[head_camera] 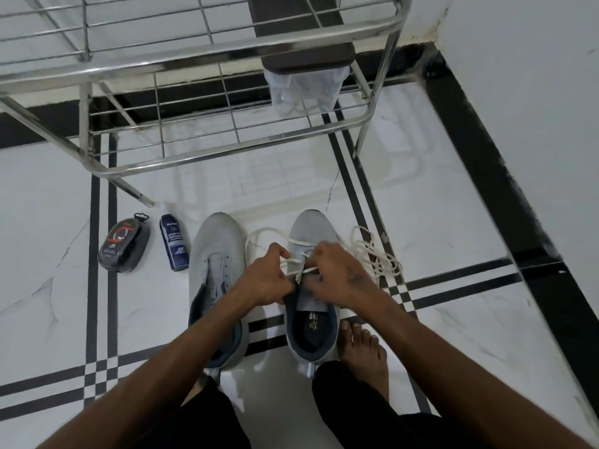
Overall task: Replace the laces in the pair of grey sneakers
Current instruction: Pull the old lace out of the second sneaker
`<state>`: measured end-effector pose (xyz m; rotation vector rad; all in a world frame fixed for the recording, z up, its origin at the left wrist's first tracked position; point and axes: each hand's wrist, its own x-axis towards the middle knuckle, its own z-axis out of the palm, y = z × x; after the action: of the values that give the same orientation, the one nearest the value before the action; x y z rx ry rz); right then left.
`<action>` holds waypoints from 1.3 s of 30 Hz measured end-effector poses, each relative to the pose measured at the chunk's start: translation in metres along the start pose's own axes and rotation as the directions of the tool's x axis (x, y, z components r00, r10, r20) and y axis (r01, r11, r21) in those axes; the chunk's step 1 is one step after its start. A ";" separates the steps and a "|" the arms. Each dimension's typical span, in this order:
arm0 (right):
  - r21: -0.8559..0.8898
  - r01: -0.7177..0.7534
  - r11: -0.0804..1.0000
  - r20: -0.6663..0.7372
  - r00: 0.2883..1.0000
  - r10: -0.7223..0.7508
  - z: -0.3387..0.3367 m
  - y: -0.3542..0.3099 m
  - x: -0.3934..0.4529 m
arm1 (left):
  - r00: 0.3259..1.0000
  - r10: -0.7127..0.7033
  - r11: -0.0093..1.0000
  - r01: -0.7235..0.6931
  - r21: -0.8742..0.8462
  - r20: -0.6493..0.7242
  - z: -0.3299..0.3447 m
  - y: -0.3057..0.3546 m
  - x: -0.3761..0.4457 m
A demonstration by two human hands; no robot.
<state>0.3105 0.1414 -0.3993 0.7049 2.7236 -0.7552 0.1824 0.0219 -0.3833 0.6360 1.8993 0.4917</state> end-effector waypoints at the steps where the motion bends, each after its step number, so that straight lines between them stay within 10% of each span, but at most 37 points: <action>1: -0.067 0.055 0.996 0.067 0.996 -0.051 0.003 -0.006 0.002 | 1.000 -0.005 1.000 0.005 -0.004 0.001 -0.001 0.000 0.000; 5: -0.072 0.073 0.995 0.030 0.997 -0.071 0.001 -0.005 0.005 | 1.000 -0.029 0.999 0.029 -0.039 0.010 -0.002 -0.002 -0.002; 10: 0.218 -0.389 0.895 -0.347 0.827 0.443 -0.015 0.033 -0.001 | 0.998 -0.055 0.996 0.056 -0.064 0.025 -0.006 -0.003 -0.004; 16: 0.177 -0.480 0.859 0.001 0.873 0.488 -0.008 0.037 -0.008 | 1.000 0.010 0.996 -0.012 -0.092 -0.016 -0.004 0.002 -0.005; 20: 0.382 -0.271 0.883 -0.019 0.953 0.301 0.007 0.012 -0.012 | 0.866 0.412 0.887 -0.309 0.344 -0.284 0.000 0.010 0.015; 26: 0.356 -0.234 0.905 0.095 0.972 0.214 0.018 0.008 -0.015 | 0.891 0.453 0.480 -0.219 0.850 -0.026 0.021 0.024 0.043; 29: 0.353 -0.239 0.904 0.053 0.970 0.236 0.017 0.009 -0.013 | 0.877 0.449 0.699 -0.226 0.679 -0.171 0.013 0.013 0.049; 31: 0.356 -0.259 0.898 0.067 0.965 0.252 0.017 0.011 -0.013 | 0.884 0.265 0.952 -0.176 0.251 -0.385 0.005 0.001 0.047; 34: 0.308 -0.269 0.913 0.061 0.963 0.263 0.020 0.007 -0.014 | 0.906 -0.027 0.946 -0.113 -0.304 -0.422 0.005 -0.008 0.039; 36: 0.290 -0.253 0.923 0.037 0.967 0.253 0.023 0.001 -0.014 | 0.854 0.178 0.983 -0.172 0.058 -0.488 0.006 -0.010 0.035; 39: 0.279 -0.245 0.929 0.026 0.968 0.248 0.028 -0.002 -0.016 | 0.768 0.588 0.702 -0.327 0.633 -0.255 0.002 0.002 0.032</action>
<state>0.3251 0.1185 -0.4168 1.0898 2.4922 -1.0864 0.1743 0.0432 -0.4053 1.5527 2.3343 0.4167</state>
